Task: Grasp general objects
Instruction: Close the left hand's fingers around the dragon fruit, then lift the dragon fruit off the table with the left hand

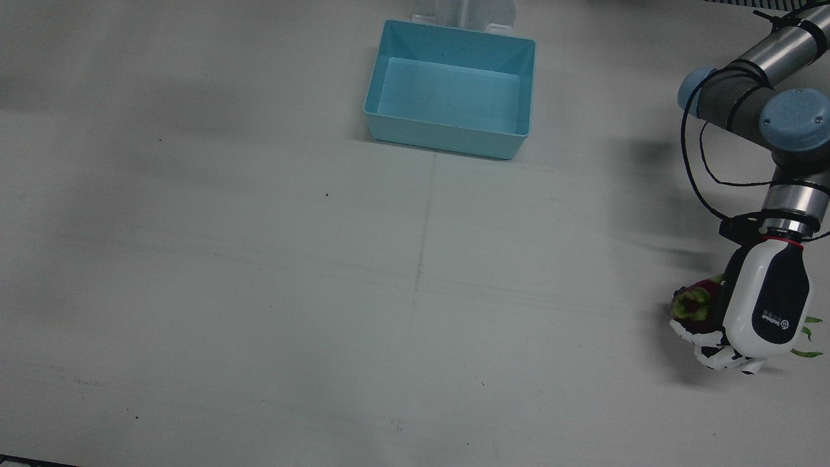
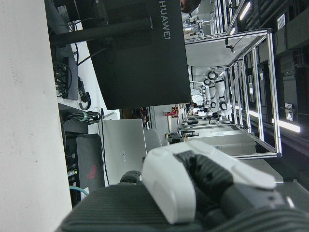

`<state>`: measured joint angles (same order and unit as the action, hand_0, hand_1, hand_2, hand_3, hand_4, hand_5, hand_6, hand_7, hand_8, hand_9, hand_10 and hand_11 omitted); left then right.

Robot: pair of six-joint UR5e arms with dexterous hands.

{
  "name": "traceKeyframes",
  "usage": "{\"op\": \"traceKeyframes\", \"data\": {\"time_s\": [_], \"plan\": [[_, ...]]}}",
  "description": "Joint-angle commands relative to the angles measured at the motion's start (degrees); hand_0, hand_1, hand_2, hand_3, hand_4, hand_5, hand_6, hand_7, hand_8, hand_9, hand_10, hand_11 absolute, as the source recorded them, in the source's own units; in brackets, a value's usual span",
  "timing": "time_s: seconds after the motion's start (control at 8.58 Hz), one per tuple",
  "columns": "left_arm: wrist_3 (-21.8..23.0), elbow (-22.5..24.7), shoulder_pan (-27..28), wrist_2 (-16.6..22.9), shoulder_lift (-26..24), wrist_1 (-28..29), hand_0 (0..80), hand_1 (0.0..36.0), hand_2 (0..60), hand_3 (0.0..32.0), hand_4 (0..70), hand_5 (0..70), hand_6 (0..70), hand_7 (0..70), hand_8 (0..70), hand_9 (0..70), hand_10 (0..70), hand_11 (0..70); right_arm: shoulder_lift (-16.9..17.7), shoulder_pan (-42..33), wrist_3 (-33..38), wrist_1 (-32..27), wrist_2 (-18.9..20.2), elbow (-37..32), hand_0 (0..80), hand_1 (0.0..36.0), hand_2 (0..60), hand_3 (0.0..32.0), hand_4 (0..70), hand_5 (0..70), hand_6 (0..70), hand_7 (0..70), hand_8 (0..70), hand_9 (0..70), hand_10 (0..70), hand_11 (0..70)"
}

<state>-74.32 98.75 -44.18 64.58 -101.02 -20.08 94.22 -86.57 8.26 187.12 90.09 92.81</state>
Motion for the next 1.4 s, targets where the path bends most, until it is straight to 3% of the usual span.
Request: {"op": "traceKeyframes", "data": {"time_s": [0.0, 0.35, 0.7, 1.05, 1.28], "plan": [[3.2, 4.5, -0.5, 0.6, 0.2, -2.7, 80.0, 36.0, 60.0, 0.0, 70.0, 70.0, 70.0, 70.0, 70.0, 70.0, 70.0, 70.0, 0.0, 0.0, 0.0, 0.0, 0.0, 0.0, 0.0, 0.0, 0.0, 0.0, 0.0, 0.0, 0.0, 0.0, 0.0, 0.0, 0.0, 0.0], [4.5, 7.7, -4.3, 7.7, 0.2, -2.4, 80.0, 36.0, 60.0, 0.0, 70.0, 70.0, 70.0, 70.0, 70.0, 70.0, 70.0, 70.0, 0.0, 0.0, 0.0, 0.0, 0.0, 0.0, 0.0, 0.0, 0.0, 0.0, 0.0, 0.0, 0.0, 0.0, 0.0, 0.0, 0.0, 0.0], [4.6, 9.4, -15.3, 22.1, 0.0, 2.0, 80.0, 36.0, 60.0, 0.0, 70.0, 70.0, 70.0, 70.0, 70.0, 70.0, 70.0, 70.0, 0.0, 0.0, 0.0, 0.0, 0.0, 0.0, 0.0, 0.0, 0.0, 0.0, 0.0, 0.0, 0.0, 0.0, 0.0, 0.0, 0.0, 0.0], [12.2, 10.0, -22.2, 33.0, 0.3, 9.3, 80.0, 36.0, 60.0, 0.0, 70.0, 70.0, 70.0, 70.0, 70.0, 70.0, 70.0, 70.0, 0.0, 0.0, 0.0, 0.0, 0.0, 0.0, 0.0, 0.0, 0.0, 0.0, 0.0, 0.0, 0.0, 0.0, 0.0, 0.0, 0.0, 0.0], [14.4, 10.8, -23.4, 38.2, 0.4, 11.2, 80.0, 36.0, 60.0, 0.0, 70.0, 70.0, 70.0, 70.0, 70.0, 70.0, 70.0, 70.0, 0.0, 0.0, 0.0, 0.0, 0.0, 0.0, 0.0, 0.0, 0.0, 0.0, 0.0, 0.0, 0.0, 0.0, 0.0, 0.0, 0.0, 0.0]]}}
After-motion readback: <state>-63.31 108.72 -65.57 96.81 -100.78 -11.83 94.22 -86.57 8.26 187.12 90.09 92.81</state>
